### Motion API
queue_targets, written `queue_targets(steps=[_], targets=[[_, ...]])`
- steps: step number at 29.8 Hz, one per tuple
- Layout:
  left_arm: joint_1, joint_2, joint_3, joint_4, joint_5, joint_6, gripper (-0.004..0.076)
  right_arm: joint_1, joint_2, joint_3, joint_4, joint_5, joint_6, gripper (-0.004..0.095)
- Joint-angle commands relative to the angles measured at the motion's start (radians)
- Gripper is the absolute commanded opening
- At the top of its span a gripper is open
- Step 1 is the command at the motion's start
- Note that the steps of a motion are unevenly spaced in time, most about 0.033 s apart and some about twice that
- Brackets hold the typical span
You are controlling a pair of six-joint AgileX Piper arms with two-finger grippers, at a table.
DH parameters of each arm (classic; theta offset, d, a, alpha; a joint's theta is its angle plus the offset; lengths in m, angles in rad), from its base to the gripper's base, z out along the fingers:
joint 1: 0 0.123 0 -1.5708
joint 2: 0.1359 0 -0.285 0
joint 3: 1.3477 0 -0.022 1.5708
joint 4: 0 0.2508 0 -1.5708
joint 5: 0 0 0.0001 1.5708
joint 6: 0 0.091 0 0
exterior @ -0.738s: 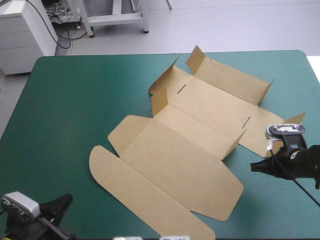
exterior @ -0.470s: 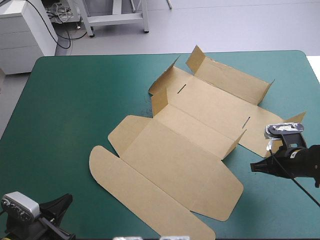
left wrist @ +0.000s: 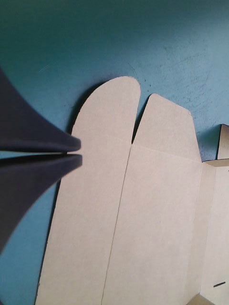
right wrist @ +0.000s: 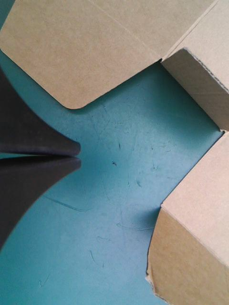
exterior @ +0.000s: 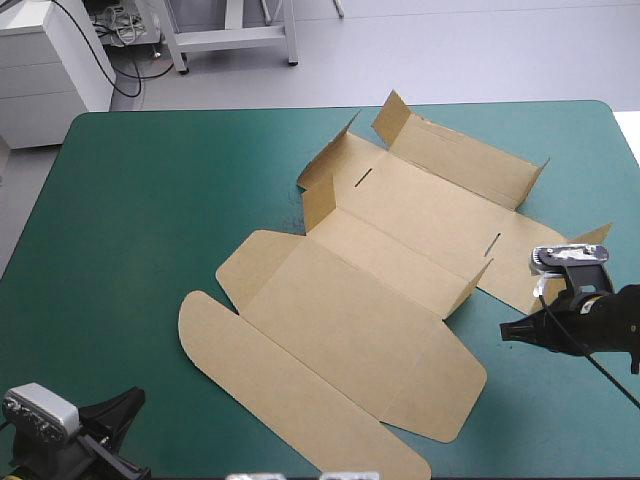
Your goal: Fold the box
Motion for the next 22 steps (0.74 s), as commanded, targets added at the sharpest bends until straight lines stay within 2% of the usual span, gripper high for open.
queue_targets(steps=[1,12,16,22], targets=[[-0.004,0.017,-0.023,-0.009,-0.073,-0.004,-0.0008,0.0,0.03,-0.087,0.012,0.031,0.017,-0.0016],[-0.004,0.017,-0.023,-0.009,-0.073,-0.004,-0.0008,0.0,0.135,-0.362,0.118,0.031,0.056,-0.0016],[-0.004,0.017,-0.023,-0.009,-0.073,-0.004,-0.0008,0.004,0.16,-0.457,0.131,0.031,0.115,-0.0016],[-0.004,0.017,-0.023,-0.009,-0.073,-0.004,-0.0008,0.049,0.215,-0.493,0.175,0.031,0.122,-0.0015]])
